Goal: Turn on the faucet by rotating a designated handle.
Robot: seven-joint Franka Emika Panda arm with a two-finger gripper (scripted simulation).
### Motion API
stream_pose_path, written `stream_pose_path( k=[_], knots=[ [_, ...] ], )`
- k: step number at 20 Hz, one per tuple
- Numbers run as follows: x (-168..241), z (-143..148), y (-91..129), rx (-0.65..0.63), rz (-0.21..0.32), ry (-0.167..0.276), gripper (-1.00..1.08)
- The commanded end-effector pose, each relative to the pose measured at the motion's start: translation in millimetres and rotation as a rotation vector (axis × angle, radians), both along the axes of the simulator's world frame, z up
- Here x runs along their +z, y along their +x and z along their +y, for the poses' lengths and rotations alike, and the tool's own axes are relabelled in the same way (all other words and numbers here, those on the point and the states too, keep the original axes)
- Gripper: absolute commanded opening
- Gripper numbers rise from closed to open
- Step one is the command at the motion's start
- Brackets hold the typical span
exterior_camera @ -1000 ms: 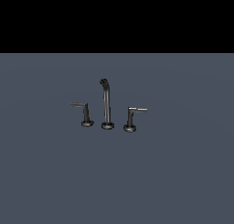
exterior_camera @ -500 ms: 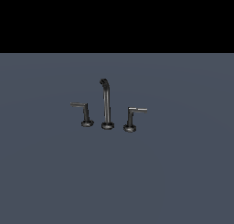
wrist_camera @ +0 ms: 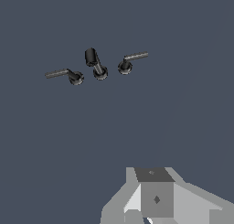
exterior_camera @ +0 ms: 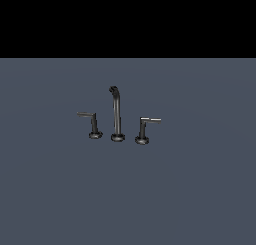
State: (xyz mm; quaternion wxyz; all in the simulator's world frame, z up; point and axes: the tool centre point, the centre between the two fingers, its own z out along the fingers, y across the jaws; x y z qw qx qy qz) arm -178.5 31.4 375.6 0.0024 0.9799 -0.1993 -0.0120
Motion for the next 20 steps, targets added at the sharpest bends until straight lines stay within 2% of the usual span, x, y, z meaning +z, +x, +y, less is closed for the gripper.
stream_pose_path(
  k=[1, 20],
  knots=[
    [-14, 2, 12, -0.067, -0.001, 0.000, -1.00],
    [-121, -15, 102, -0.557, -0.009, -0.002, -1.00]
  ],
)
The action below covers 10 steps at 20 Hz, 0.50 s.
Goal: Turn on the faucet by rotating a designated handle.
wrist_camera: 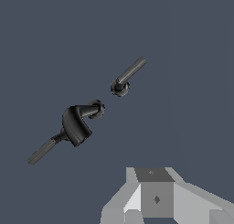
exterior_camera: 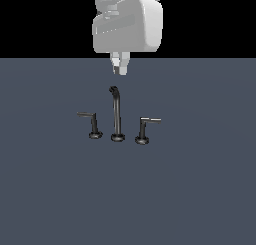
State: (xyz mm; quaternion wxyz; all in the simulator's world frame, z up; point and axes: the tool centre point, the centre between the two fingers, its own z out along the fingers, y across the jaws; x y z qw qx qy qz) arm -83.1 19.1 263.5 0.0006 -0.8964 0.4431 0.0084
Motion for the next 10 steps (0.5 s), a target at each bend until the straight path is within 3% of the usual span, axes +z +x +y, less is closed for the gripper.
stream_pose_path(
  k=[1, 10],
  knots=[
    [-14, -5, 11, -0.065, -0.002, 0.000, -1.00],
    [-64, -31, 49, -0.301, -0.004, -0.005, -1.00]
  ],
)
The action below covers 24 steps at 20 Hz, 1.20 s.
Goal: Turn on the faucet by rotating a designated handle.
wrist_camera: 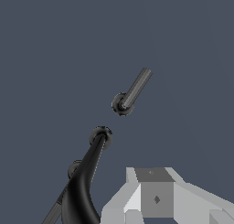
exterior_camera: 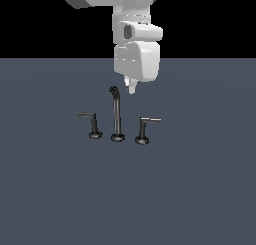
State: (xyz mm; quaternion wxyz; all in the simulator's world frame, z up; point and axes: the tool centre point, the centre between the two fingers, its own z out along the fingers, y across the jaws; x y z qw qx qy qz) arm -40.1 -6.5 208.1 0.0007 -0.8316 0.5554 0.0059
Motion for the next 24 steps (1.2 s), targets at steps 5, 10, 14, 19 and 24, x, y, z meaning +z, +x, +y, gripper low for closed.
stream_pose_path(
  k=[5, 10, 14, 19, 24],
  knots=[
    [-39, -25, 26, -0.184, -0.002, -0.005, -1.00],
    [-68, -48, 42, -0.322, -0.004, -0.009, -1.00],
    [-86, -64, 51, -0.414, -0.005, -0.011, -1.00],
    [-103, -80, 58, -0.499, -0.006, -0.012, -1.00],
    [-111, -88, 61, -0.539, -0.007, -0.011, -1.00]
  ],
)
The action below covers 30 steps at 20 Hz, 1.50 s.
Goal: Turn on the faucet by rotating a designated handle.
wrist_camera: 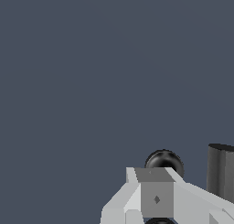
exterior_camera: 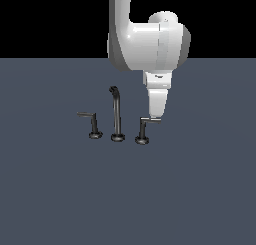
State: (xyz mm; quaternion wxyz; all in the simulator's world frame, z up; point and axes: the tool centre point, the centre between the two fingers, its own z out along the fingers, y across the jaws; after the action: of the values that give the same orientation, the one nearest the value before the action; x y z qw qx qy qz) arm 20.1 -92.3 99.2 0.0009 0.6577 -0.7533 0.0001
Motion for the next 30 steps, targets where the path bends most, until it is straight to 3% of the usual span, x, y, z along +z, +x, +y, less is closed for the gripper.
stream_pose_path(
  k=[1, 8, 21, 22, 30],
  knots=[
    [-2, -2, 1, -0.013, -0.001, 0.000, -1.00],
    [-1, -2, 1, -0.011, -0.001, 0.001, -1.00],
    [-1, -14, -39, -0.011, -0.001, 0.001, -1.00],
    [-1, -9, -30, -0.004, -0.012, 0.002, -1.00],
    [-1, -2, -57, -0.008, -0.006, 0.002, -1.00]
  ],
)
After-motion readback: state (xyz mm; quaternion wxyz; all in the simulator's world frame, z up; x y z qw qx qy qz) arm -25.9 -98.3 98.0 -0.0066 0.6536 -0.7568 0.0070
